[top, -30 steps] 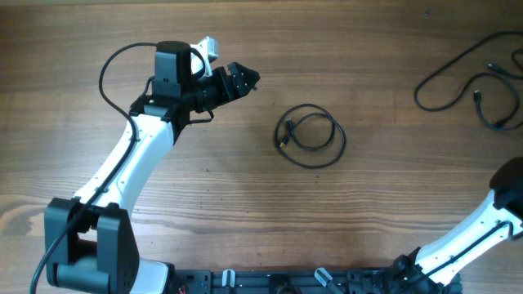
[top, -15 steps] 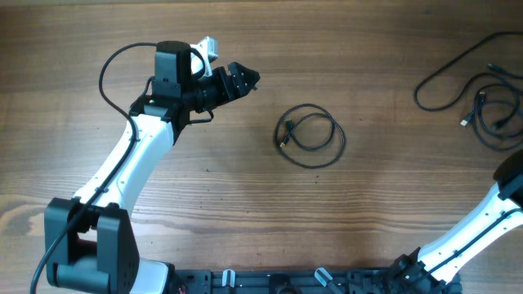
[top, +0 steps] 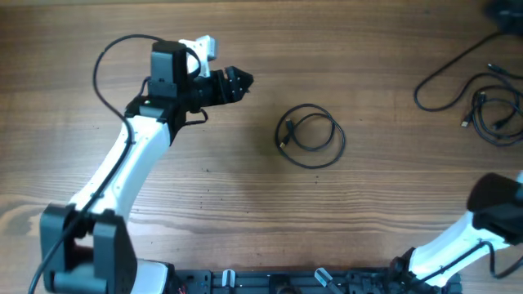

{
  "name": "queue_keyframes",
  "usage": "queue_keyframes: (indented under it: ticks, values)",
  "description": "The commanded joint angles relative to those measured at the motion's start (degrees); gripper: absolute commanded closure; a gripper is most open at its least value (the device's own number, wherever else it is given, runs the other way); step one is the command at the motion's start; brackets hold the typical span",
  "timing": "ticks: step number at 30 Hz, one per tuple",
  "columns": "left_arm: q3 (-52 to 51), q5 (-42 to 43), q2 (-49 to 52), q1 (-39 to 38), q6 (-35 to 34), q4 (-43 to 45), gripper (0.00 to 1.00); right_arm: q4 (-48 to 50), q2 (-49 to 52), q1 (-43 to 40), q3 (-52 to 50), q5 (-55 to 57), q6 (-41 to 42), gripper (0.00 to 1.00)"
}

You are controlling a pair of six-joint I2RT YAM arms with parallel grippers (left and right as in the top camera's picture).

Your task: Untangle cables

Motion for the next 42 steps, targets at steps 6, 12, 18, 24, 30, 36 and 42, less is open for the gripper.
queue_keyframes:
  ticks: [6, 12, 18, 24, 30, 36, 42]
  values:
    - [0.44, -19.15, -14.40, 6.38, -0.28, -14.84, 0.17, 6.43, 1.81, 22.51, -11.91, 8.20, 13.90, 0.04]
    - [0.44, -19.19, -14.40, 7.93, -0.31, -17.49, 0.14, 15.26, 1.84, 31.32, -24.92, 15.54, 27.30, 0.00]
    - [0.44, -19.34, -14.40, 7.93, -0.28, -17.57, 0.13, 25.11, 1.84, 38.82, -37.55, 20.37, 37.18, 0.00]
    - [0.44, -20.28, -14.36, 7.93, -0.26, -17.57, 0.10, 33.35, 1.84, 43.47, -48.41, 25.49, 45.94, 0.02]
    - [0.42, -20.39, -14.29, 7.93, -0.26, -18.05, 0.09, 41.72, 1.84, 46.25, -56.24, 27.06, 51.80, 0.09]
    - [0.42, -20.39, -14.29, 7.93, -0.26, -19.28, 0.08, 49.33, 1.84, 48.39, -59.80, 29.70, 53.72, 0.21]
    - [0.42, -20.39, -14.29, 7.93, -0.26, -19.28, 0.08, 50.99, 1.86, 52.04, -59.80, 39.23, 53.07, 0.29]
